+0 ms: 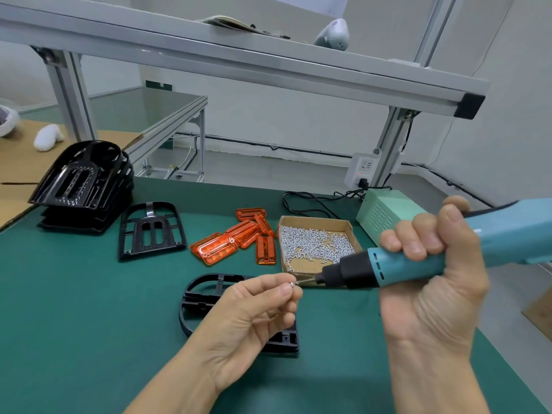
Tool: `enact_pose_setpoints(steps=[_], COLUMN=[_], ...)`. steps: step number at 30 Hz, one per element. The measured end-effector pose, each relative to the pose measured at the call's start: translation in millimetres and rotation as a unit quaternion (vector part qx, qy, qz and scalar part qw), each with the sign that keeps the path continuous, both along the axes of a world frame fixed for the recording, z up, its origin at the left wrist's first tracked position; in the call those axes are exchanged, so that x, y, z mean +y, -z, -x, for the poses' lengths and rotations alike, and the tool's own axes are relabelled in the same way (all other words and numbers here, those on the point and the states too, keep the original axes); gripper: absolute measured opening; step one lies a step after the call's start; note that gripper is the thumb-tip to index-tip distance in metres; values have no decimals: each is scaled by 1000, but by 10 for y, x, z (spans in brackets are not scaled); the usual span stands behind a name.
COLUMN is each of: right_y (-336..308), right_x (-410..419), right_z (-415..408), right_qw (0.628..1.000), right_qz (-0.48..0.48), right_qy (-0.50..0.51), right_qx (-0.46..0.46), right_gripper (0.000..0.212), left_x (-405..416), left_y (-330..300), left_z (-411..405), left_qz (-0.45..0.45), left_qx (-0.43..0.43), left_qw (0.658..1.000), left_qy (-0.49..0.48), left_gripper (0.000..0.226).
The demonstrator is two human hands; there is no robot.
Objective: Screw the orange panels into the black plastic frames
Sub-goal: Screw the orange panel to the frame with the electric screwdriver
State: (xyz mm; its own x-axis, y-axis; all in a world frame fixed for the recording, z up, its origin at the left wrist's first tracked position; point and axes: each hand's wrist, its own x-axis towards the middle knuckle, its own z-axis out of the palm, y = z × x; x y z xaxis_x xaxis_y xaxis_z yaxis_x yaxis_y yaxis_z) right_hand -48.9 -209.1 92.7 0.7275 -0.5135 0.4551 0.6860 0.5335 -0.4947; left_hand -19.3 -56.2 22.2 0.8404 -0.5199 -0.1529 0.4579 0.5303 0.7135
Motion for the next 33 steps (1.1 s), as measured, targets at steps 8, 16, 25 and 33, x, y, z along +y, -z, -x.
enact_pose_setpoints(steps=[8,16,25,33], right_y=[1,11,34,117], right_x=[44,61,101,92], right_z=[-5,0,-8,18], right_qw=[1000,999,998,999], right_qz=[11,34,57,34], right_qy=[-1,-2,-28,-11], right_qx=[4,6,-28,-28], right_gripper=[11,11,15,17], left_x=[2,2,59,56], left_y=[15,37,30,29], left_z=[-3,0,24,45], left_qz=[-4,-12,-88,-116], left_qx=[-6,-21,-152,-178], left_qw=[1000,999,981,975], left_qy=[-9,-25,-83,-71], left_gripper=[16,16,22,22])
